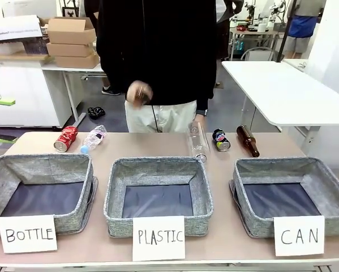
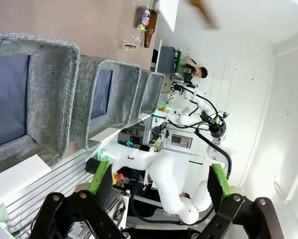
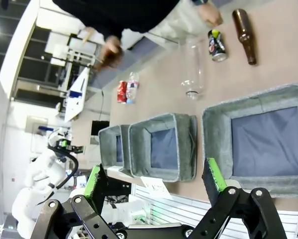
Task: Sort the can waste into the basket.
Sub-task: Pick up the can waste from the table and place it in the right Fabric basket.
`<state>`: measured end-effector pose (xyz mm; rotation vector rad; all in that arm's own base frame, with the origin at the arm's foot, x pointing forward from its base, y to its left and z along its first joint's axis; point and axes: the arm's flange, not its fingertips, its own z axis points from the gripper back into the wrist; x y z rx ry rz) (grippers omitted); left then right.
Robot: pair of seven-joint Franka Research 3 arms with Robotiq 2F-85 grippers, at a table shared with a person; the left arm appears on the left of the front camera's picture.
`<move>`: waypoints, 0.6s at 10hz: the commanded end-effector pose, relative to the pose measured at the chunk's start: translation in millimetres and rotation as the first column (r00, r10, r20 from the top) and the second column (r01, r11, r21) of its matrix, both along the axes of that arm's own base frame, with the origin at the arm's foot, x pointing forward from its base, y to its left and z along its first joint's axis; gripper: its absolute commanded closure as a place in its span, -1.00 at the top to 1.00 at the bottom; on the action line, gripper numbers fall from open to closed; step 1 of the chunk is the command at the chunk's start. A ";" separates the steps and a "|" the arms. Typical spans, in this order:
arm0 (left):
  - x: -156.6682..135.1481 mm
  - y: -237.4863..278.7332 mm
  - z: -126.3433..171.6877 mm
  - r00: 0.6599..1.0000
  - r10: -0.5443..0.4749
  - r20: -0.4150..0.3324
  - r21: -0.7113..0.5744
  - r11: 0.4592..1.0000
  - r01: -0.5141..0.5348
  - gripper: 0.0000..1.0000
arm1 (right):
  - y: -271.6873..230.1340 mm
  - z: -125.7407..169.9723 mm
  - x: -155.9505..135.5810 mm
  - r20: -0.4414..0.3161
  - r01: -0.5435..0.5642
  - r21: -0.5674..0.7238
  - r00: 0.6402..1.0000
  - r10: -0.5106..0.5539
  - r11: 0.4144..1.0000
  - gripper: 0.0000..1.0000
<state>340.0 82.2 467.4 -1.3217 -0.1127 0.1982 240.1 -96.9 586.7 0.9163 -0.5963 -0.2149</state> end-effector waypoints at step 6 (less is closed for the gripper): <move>0.3 0.0 1.8 1.000 -0.014 0.019 -0.001 1.000 0.014 1.00 | 71.3 -12.5 79.6 -0.069 -0.155 -0.399 0.988 0.140 0.904 1.00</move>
